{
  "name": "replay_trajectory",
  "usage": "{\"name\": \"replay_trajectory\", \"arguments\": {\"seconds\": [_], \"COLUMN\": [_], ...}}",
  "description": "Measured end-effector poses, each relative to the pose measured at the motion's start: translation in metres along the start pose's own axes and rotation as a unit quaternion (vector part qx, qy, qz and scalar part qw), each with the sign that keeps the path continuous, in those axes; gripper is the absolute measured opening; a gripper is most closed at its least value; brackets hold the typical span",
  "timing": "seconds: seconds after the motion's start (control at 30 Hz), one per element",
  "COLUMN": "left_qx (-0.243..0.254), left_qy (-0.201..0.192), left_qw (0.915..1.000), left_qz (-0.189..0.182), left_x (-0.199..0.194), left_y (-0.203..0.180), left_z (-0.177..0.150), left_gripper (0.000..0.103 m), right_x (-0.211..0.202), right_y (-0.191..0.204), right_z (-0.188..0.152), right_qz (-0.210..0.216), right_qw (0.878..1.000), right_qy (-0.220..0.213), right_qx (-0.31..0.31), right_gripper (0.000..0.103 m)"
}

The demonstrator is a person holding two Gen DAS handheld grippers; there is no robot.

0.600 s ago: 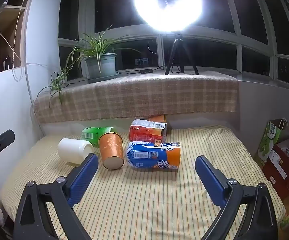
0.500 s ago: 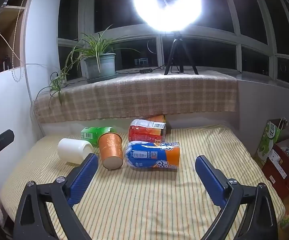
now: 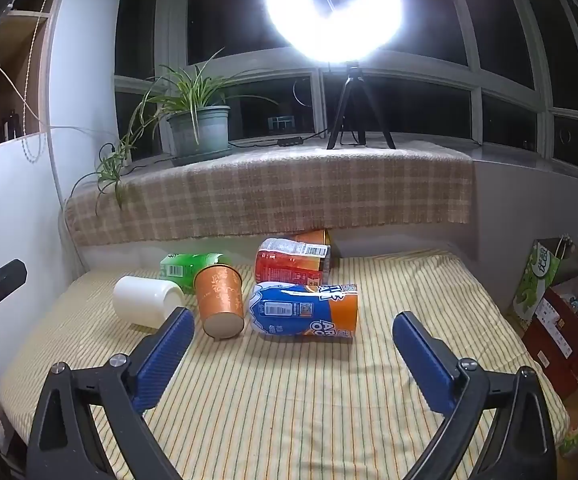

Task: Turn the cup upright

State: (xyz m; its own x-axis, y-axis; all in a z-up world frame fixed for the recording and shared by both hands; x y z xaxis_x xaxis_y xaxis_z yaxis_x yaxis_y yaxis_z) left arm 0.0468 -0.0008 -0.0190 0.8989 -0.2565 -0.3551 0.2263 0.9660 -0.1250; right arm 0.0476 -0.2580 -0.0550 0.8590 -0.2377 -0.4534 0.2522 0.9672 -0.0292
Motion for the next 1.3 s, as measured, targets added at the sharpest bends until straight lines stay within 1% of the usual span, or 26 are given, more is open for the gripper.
{"name": "replay_trajectory", "arguments": {"seconds": [1.3], "left_qx": [0.003], "left_qy": [-0.001], "left_qw": [1.0000], "left_qz": [0.001], "left_x": [-0.0029], "left_y": [0.0004], "left_z": [0.0044], "left_gripper": [0.103], "right_x": [0.0060], "right_y": [0.0054], "right_z": [-0.0030], "right_qz": [0.005], "right_qw": [1.000], "right_qy": [0.007], "right_qx": [-0.003], "right_gripper": [0.102]}}
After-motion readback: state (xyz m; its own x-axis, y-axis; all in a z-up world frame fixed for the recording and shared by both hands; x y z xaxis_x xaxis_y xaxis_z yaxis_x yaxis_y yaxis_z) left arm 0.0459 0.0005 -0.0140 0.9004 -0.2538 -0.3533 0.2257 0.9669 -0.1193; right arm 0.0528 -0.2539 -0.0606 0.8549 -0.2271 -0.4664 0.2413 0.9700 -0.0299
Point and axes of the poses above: each gripper's, at about its wrist camera, not at the fingertips, and x roughly the way its jaws point, y to its left, z to its top, the point moved 5 cm from there along x, roughly the way its jaws point, and after that the axes turned 15 degrees about -z, right-handed, at the moved point
